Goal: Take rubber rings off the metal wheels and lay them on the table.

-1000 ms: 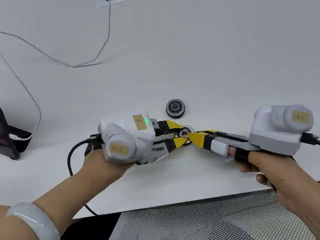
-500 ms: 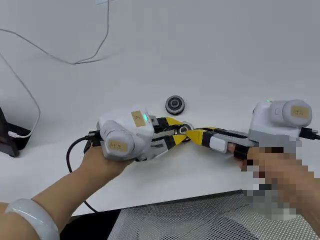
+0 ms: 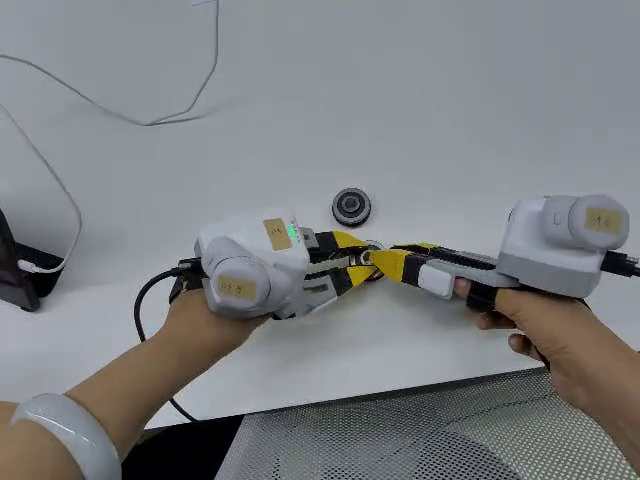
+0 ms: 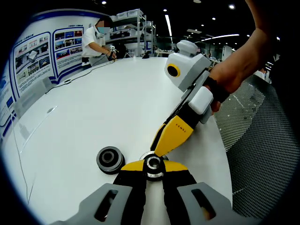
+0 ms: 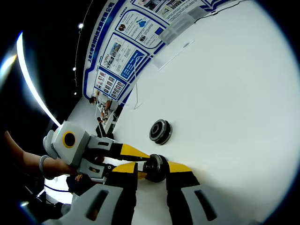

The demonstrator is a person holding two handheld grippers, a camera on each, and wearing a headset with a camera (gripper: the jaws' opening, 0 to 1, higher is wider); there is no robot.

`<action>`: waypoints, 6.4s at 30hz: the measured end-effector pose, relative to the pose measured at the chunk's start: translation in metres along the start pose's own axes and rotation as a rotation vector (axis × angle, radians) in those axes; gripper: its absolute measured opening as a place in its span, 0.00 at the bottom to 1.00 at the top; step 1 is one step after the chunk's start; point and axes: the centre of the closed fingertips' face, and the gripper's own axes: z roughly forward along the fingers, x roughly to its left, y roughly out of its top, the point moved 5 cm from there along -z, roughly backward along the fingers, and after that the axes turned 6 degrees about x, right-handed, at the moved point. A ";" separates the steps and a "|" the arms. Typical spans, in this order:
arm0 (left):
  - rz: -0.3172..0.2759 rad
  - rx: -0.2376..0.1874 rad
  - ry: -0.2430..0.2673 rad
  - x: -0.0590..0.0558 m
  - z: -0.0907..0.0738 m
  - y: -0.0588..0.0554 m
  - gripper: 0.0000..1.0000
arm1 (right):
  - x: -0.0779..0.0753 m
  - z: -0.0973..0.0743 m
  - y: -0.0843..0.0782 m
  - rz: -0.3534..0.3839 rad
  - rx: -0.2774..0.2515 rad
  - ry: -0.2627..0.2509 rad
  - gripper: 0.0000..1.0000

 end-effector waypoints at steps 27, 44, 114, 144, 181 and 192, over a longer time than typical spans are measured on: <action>-0.005 -0.002 0.003 -0.001 0.000 0.000 0.12 | 0.002 0.001 -0.001 -0.015 0.003 0.002 0.30; -0.006 -0.005 0.004 -0.001 0.000 0.000 0.12 | 0.002 0.002 -0.005 -0.002 0.030 0.006 0.31; -0.010 -0.016 -0.001 -0.001 -0.001 0.001 0.12 | -0.001 0.002 -0.009 0.046 0.052 0.041 0.21; -0.010 -0.017 -0.001 0.001 -0.002 -0.001 0.12 | -0.007 0.000 -0.008 0.091 0.016 0.038 0.10; -0.013 -0.016 0.002 0.000 -0.002 -0.002 0.12 | -0.001 0.000 -0.003 -0.031 0.028 0.010 0.01; -0.011 -0.015 0.003 0.001 -0.002 -0.002 0.12 | 0.004 0.002 -0.002 -0.036 0.035 0.026 0.01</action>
